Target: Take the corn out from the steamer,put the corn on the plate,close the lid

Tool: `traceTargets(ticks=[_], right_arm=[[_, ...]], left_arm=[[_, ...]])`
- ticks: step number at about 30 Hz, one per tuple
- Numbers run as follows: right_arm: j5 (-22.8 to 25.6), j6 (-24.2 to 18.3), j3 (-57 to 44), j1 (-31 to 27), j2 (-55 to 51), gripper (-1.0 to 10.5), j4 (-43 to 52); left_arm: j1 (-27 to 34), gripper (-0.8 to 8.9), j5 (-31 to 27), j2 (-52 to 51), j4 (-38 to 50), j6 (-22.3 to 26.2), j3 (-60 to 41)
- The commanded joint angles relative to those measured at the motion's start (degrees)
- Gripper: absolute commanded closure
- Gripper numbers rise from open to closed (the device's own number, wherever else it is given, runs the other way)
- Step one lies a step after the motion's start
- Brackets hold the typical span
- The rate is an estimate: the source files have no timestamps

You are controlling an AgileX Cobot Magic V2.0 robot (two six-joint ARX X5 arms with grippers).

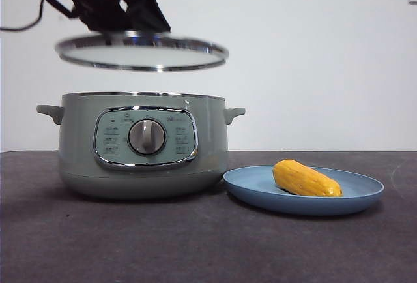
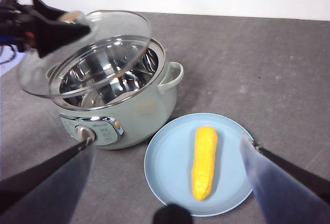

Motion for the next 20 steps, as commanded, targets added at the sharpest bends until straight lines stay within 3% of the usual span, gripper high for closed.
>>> traceTargets(ticks=[1,20], right_arm=[[-0.02,0.42,-0.07,0.13,-0.15,4.7,0.22],[-0.02,0.37,-0.07,0.13,-0.15,4.7,-0.02]], left_arm=[[-0.2,8.21,-0.42,1.25,4.85,-0.13,0.79],[0.35,8.22,-3.63,7.45,9.35,0.24,0.79]])
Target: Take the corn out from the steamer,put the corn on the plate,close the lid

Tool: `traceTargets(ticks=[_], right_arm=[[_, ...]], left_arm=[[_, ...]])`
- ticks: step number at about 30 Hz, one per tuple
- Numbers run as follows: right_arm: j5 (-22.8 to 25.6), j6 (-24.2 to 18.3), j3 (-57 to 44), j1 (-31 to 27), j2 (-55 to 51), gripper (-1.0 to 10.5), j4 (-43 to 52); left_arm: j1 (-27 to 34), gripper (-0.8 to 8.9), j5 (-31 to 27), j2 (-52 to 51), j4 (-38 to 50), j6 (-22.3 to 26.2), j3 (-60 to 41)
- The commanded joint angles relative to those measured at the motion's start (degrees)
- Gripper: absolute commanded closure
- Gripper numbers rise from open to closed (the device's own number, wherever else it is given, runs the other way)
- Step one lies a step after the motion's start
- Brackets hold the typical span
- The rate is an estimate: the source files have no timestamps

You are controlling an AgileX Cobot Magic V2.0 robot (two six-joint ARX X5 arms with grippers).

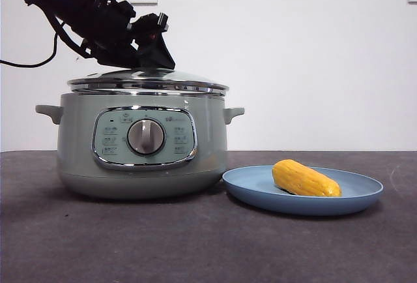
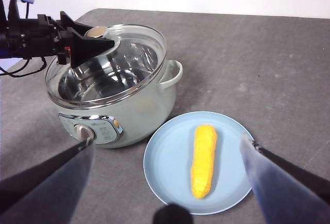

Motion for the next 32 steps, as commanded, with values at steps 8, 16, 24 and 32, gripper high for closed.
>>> traceTargets(ticks=[8,16,24,32], right_arm=[[-0.02,0.37,-0.07,0.13,-0.15,4.7,0.26],[0.0,0.37,-0.07,0.13,-0.13,4.7,0.26],[-0.02,0.37,-0.07,0.13,-0.13,4.7,0.28],[-0.02,0.35,-0.07,0.13,-0.13,4.7,0.26]], left_arm=[[1.62,8.22,-0.92,-0.44,0.15,1.38,0.74],[1.51,8.21,-0.55,-0.33,-1.97,1.6,0.74],[1.4,8.21,0.76,0.28,-2.97,1.53,0.74],[-0.04,8.21,0.59,2.1,-2.58,1.55,0.74]])
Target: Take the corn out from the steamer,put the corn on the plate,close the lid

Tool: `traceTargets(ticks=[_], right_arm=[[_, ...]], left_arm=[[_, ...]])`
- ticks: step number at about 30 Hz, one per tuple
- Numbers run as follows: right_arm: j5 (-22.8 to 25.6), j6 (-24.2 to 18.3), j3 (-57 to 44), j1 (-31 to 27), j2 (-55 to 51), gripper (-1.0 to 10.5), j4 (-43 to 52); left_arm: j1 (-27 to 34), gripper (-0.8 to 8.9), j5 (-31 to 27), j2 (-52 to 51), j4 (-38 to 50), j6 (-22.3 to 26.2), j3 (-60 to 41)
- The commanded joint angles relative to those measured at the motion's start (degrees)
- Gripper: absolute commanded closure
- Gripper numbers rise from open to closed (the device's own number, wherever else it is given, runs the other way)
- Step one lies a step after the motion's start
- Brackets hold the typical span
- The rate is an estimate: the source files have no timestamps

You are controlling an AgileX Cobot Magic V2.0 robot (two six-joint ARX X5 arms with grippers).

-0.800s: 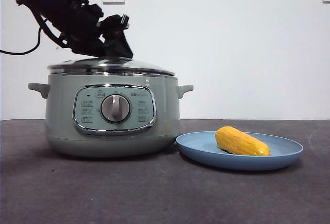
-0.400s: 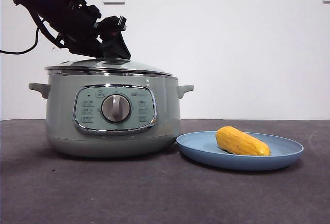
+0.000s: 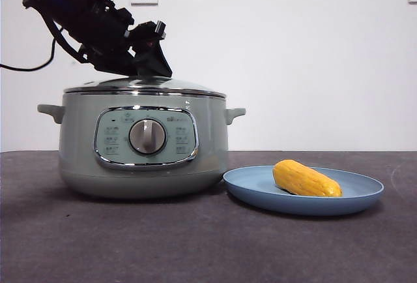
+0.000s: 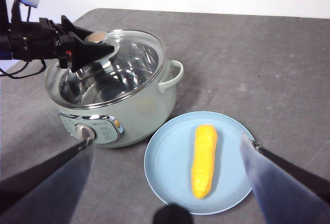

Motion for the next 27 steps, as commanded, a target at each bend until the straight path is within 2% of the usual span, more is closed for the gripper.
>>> traceTargets(ticks=[1,8,12,13,14,17,18,27], right_arm=[[-0.02,0.37,-0.07,0.13,-0.13,4.7,0.26],[-0.02,0.37,-0.07,0.13,-0.13,4.7,0.24],[-0.02,0.37,-0.07,0.13,-0.13,4.7,0.24],[-0.02,0.37,-0.07,0.13,-0.13,4.7,0.26],[-0.02,0.37,-0.07,0.13,-0.13,4.7,0.24],[-0.02,0.39,-0.07,0.13,-0.13,4.7,0.24],[-0.02,0.39,-0.07,0.13,-0.13,4.7,0.22],[0.0,0.31,-0.07,0.13,-0.13,4.7,-2.95]], left_arm=[[-0.42,8.21,0.35,1.36,0.59,0.7,0.35],[-0.44,8.22,0.22,1.66,0.28,0.7,0.35],[-0.44,8.05,0.26,1.66,-2.64,0.7,0.35],[-0.44,7.72,0.26,1.66,-3.41,0.7,0.35],[-0.42,6.92,0.26,1.66,-3.87,0.7,0.35],[-0.13,3.66,0.26,1.66,-3.87,0.7,0.39],[0.04,3.02,0.28,1.64,-3.87,0.7,0.48],[0.44,2.98,0.26,-0.81,-3.98,0.68,0.61]])
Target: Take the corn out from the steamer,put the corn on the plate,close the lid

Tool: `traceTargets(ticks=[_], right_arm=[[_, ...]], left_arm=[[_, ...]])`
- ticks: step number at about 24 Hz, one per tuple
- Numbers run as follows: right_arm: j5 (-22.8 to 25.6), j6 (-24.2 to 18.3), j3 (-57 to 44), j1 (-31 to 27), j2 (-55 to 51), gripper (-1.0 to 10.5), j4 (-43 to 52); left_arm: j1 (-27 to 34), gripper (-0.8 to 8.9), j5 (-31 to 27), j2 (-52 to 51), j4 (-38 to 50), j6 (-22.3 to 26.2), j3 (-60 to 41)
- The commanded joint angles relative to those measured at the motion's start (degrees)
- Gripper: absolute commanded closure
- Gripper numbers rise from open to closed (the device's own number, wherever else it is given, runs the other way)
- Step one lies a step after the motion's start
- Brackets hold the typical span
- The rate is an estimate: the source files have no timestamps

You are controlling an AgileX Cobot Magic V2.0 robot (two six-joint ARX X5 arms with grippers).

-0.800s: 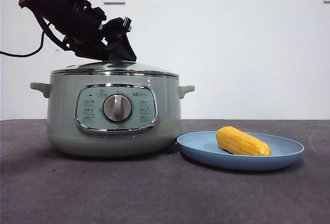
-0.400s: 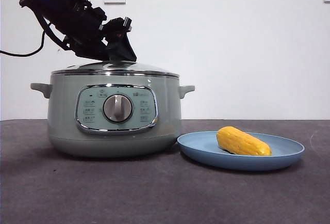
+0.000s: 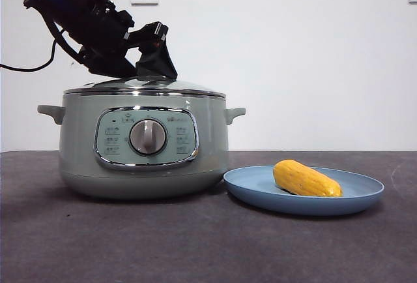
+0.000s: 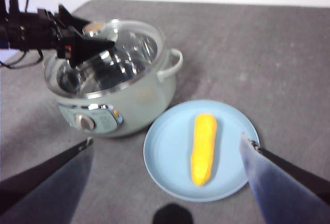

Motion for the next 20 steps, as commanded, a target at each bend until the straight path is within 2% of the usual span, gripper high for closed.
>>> traceTargets(ticks=[1,10,20], right_arm=[[-0.02,0.2,-0.07,0.13,-0.13,4.7,-0.44],[-0.04,-0.37,-0.07,0.13,-0.02,4.7,-0.46],[-0.76,-2.99,-0.07,0.13,0.81,4.7,-2.47]], left_arm=[[0.17,2.98,0.09,-1.68,-0.94,0.13,-0.42],[0.17,3.01,0.13,-12.96,-5.99,-0.09,-0.42],[0.11,3.15,0.87,-31.85,-35.34,-1.62,-0.42]])
